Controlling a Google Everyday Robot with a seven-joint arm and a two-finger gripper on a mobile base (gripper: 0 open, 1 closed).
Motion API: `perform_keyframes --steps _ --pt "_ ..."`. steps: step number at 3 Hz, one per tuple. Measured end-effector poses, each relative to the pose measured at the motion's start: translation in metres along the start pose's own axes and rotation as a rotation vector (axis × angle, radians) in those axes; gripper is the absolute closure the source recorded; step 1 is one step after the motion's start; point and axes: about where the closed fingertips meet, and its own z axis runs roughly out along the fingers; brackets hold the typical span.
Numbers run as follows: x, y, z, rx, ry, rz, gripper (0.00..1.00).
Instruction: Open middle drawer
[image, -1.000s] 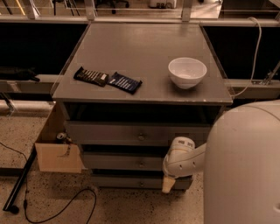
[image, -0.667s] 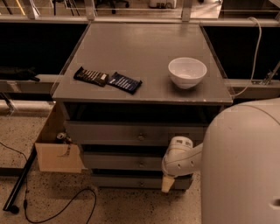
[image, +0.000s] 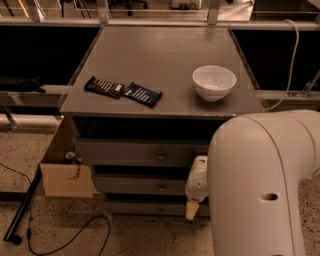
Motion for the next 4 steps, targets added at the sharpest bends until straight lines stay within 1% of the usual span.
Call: perform_keyframes --steps 1,2,4 --pt "0.0 0.0 0.0 0.0 0.0 0.0 0.0" --pt "0.0 0.0 0.0 0.0 0.0 0.0 0.16" --pt "0.0006 0.0001 -0.004 -0.002 0.0 0.001 0.62"
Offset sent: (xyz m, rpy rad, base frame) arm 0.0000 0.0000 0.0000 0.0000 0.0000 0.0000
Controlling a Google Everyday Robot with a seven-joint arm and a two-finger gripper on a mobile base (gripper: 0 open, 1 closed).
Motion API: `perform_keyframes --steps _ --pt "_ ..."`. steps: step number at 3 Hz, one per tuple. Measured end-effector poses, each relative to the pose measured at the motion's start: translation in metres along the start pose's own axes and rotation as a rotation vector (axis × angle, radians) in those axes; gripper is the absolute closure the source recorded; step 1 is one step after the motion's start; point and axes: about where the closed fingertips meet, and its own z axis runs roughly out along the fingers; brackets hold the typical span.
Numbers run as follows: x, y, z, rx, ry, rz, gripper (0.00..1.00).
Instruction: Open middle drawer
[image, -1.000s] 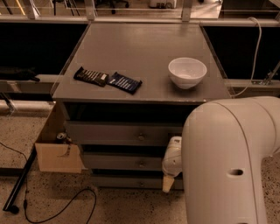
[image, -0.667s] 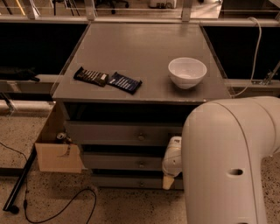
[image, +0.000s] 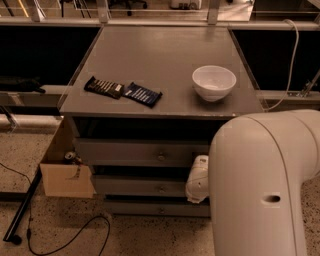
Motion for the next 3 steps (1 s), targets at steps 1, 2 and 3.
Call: perform_keyframes --steps 1,2,3 --pt "0.015 0.01 -0.01 -0.021 0.022 0.029 0.85" --pt "0.019 0.015 -0.022 -0.016 0.04 0.019 1.0" --pt "0.019 0.014 -0.025 -0.016 0.04 0.019 1.0"
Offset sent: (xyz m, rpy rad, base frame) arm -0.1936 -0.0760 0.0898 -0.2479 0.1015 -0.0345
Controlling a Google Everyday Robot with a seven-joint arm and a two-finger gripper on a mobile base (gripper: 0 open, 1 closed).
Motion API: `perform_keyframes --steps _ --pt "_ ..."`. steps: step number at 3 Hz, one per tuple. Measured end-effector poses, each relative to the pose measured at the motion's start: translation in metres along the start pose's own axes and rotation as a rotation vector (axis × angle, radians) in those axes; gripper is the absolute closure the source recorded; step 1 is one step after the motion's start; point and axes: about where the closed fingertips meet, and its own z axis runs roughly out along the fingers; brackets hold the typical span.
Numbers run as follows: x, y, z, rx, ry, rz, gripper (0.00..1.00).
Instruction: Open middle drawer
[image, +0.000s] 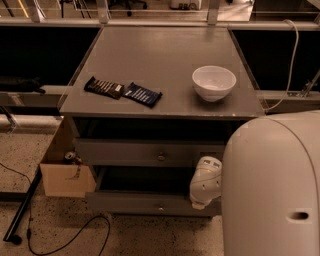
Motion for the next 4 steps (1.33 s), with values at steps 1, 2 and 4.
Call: perform_keyframes --steps 1,2,4 --pt "0.0 0.0 0.0 0.0 0.0 0.0 0.83" --pt "0.0 0.0 0.0 0.0 0.0 0.0 0.52" --pt "0.0 0.0001 0.0 0.0 0.0 0.0 0.05"
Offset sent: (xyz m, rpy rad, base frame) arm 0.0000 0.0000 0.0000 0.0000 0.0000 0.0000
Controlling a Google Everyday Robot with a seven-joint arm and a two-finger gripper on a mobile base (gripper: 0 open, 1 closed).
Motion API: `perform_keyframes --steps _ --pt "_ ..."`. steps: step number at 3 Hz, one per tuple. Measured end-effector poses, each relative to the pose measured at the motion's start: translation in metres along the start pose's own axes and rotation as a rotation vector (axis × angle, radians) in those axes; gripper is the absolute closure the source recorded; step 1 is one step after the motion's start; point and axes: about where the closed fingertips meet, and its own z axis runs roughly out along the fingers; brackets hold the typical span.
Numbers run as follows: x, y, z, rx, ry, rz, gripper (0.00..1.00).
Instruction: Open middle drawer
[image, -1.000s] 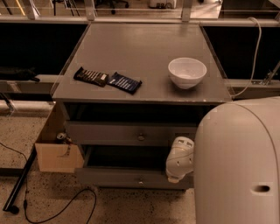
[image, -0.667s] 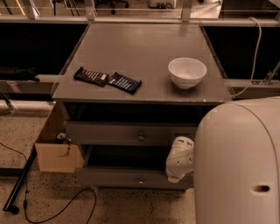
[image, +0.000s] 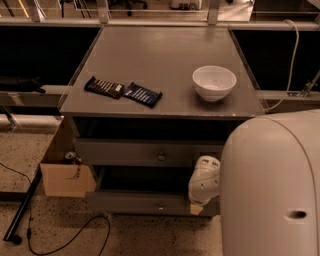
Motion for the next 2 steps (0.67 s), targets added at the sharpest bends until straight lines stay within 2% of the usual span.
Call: perform_keyframes --steps 1,2 --pt "0.0 0.0 0.0 0.0 0.0 0.0 1.0" --pt "0.016 0.029 0.001 -0.031 0.009 0.006 1.0"
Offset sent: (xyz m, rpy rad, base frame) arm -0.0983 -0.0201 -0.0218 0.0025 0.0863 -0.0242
